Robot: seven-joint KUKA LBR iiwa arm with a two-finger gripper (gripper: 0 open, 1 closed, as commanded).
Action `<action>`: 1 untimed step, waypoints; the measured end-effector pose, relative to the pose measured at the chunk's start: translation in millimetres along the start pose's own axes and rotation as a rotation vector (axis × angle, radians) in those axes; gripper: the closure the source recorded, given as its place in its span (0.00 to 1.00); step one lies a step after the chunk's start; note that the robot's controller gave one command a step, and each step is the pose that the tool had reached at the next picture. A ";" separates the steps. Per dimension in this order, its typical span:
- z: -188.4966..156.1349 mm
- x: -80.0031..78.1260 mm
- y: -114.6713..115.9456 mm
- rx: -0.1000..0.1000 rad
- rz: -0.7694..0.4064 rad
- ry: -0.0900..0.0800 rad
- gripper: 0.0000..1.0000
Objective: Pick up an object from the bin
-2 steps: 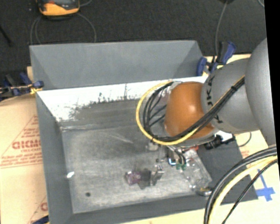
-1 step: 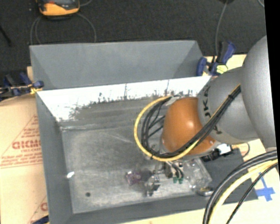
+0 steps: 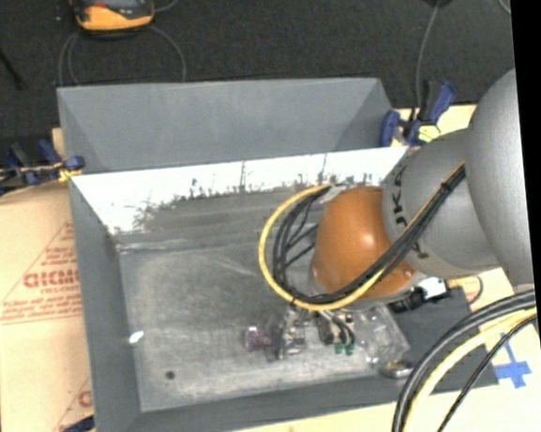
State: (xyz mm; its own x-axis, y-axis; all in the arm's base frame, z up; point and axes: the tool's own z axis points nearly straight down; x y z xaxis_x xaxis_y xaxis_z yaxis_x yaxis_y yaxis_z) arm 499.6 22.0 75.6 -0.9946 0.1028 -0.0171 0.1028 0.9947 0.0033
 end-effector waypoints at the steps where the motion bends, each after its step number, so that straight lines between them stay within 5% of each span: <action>1: -178.2 -3.4 -5.0 0.002 -0.203 0.006 1.00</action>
Offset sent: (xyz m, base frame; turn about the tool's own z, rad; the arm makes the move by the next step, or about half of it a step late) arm -0.0028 -0.0046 0.1743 -0.2043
